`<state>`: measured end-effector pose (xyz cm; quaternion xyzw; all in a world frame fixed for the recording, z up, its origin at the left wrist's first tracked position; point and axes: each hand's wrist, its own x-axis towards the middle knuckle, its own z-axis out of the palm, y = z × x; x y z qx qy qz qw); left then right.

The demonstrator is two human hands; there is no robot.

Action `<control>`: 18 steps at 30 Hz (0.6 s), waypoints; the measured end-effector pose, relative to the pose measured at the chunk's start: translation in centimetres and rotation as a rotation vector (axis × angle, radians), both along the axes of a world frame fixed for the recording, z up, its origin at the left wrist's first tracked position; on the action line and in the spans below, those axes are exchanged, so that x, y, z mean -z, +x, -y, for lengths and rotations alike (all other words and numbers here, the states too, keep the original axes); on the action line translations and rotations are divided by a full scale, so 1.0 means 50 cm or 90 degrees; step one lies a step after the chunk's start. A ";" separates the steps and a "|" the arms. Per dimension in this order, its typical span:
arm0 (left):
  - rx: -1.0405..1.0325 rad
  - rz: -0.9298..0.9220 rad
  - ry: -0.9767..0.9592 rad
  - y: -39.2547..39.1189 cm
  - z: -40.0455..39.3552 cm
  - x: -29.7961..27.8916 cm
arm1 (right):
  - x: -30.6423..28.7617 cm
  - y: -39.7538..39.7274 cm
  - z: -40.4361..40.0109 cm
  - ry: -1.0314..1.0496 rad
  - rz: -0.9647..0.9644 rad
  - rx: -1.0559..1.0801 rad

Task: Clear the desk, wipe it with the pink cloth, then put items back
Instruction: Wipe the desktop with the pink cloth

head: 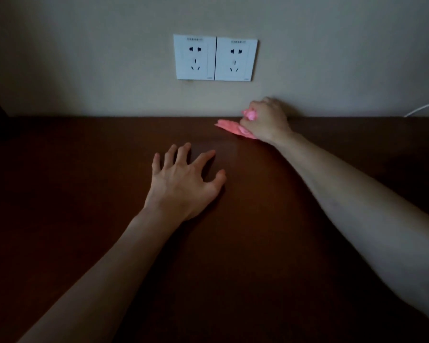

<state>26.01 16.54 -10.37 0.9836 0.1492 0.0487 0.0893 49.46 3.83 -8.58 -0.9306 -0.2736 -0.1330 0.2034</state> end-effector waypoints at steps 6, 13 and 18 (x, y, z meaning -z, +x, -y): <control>0.005 0.002 0.004 0.000 -0.003 -0.001 | 0.009 -0.060 0.062 -0.006 -0.040 -0.299; -0.014 0.004 -0.015 -0.014 0.006 -0.016 | -0.004 -0.076 0.011 -0.015 -0.039 0.027; -0.049 0.064 -0.043 -0.039 0.043 -0.025 | -0.010 -0.243 0.216 0.012 -0.071 -0.311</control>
